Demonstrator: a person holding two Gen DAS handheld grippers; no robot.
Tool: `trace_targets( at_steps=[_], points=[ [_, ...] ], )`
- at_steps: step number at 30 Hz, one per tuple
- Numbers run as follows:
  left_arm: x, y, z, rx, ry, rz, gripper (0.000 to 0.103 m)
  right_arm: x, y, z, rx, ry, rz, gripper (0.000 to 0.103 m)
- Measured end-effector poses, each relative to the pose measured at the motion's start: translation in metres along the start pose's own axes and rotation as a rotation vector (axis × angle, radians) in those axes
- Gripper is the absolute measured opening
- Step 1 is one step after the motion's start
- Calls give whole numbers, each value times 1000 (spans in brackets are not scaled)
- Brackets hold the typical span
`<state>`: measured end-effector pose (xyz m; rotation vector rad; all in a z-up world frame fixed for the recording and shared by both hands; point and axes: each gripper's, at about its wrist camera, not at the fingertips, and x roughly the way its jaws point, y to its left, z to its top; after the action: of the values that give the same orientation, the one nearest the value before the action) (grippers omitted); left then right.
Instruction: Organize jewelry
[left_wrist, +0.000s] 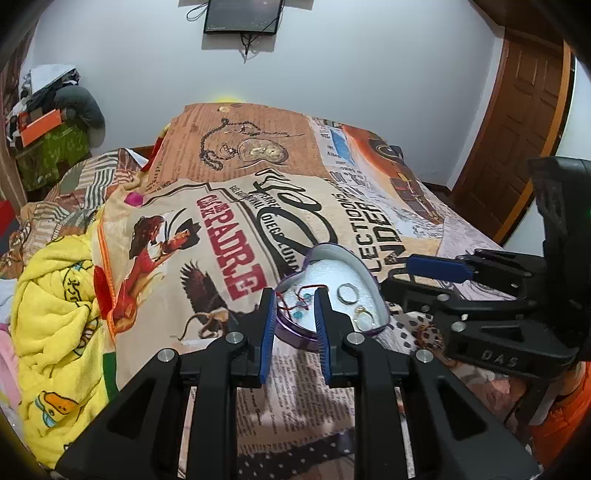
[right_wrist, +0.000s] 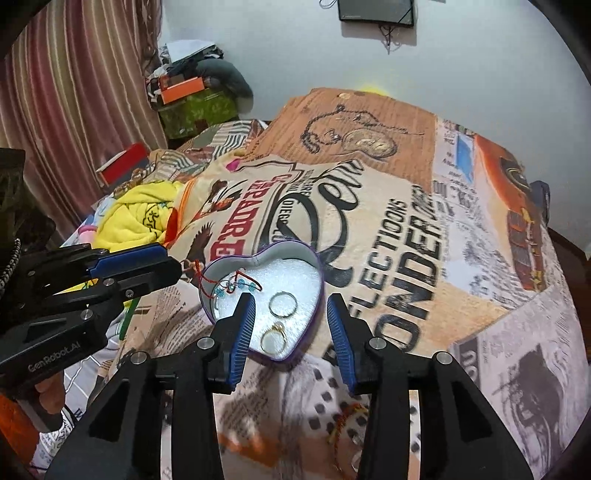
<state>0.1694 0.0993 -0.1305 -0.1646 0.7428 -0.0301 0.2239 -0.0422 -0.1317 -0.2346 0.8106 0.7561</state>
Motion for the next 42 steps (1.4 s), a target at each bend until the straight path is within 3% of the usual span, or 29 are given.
trace_targets(
  at_steps=[8, 12, 22, 29, 42],
  points=[
    [-17, -29, -3, 44, 5, -17, 21, -42, -24, -19, 67, -38, -57, 37],
    [-18, -47, -7, 67, 21, -38, 27, -62, -44, -33, 116, -45, -97, 37],
    [11, -94, -33, 126, 132, -99, 28, -78, -82, -75, 202, 15, -160, 37],
    [37, -112, -50, 160, 202, -101, 28, -67, -92, -97, 256, 63, -102, 37],
    [45, -97, -53, 131, 199, -88, 28, -26, -67, -95, 221, 88, 38, 33]
  ],
)
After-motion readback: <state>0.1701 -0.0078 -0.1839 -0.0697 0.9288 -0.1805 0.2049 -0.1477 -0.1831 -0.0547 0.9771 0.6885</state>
